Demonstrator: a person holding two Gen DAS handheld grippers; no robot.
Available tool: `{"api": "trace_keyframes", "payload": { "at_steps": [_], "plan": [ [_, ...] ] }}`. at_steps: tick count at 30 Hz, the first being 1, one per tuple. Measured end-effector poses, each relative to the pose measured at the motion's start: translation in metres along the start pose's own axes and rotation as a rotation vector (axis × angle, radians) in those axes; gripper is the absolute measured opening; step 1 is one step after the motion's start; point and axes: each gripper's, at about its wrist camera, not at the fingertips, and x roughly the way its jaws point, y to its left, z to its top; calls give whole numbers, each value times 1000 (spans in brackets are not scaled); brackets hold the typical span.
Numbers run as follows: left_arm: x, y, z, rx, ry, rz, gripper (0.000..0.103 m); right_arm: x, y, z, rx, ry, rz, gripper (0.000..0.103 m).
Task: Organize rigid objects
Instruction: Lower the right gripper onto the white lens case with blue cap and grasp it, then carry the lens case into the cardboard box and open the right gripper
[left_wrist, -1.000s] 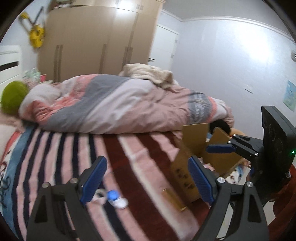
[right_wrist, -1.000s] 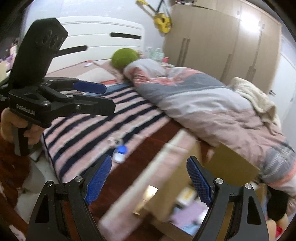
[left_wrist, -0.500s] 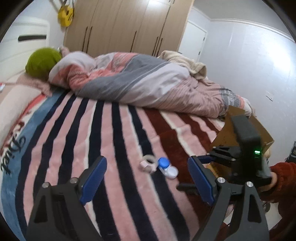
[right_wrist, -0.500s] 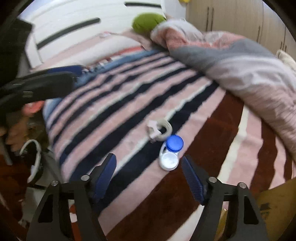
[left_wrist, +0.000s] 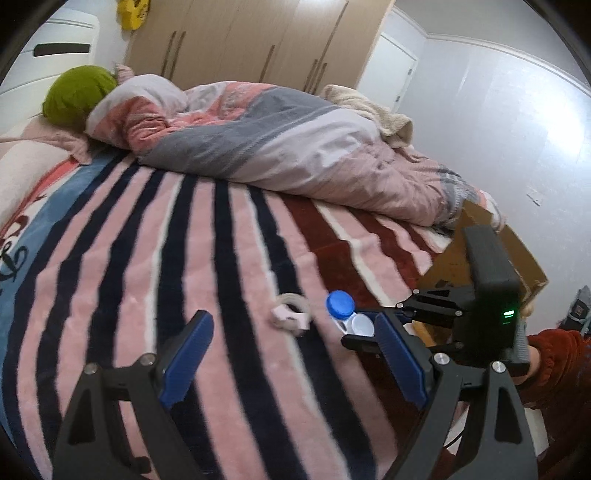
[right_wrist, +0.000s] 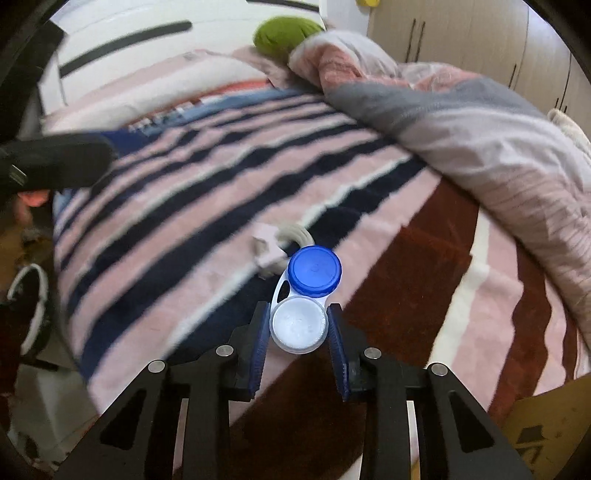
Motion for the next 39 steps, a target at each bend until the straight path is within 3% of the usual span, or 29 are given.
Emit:
{"api": "trace_keyframes", "payload": {
  "at_steps": [4,6,9,11,14,23,34,35,36,37,39],
  "plan": [
    [-3,-24,5,19,-5,-118,83,-46,11,7,0,-75,69,26],
    [-6,-39,10,35,-7,-167,60,-70,17,9,-11,-118,89,26],
    [-9,-64,18,63,-10,-217,39,-103,22,9,-29,-177,96,26],
    [-13,-82,25,88,-24,-240,30,-119,22,7,-40,-212,97,26],
    [-16,-106,36,119,-35,-256,28,-144,13,0,-29,-253,67,26],
    [16,-196,64,241,-5,-318,28,-203,-48,-36,70,-299,-19,26],
    [94,-279,78,348,102,-359,28,-217,-134,-80,203,-218,-122,27],
    [97,-281,78,353,103,-349,33,-216,-139,-83,211,-210,-128,27],
    [100,-283,78,360,104,-338,47,-214,-143,-86,219,-194,-136,32],
    [100,-284,78,363,97,-341,55,-212,-147,-88,225,-182,-148,48],
    [96,-284,76,366,76,-363,77,-211,-150,-94,224,-181,-160,61]
  ]
}}
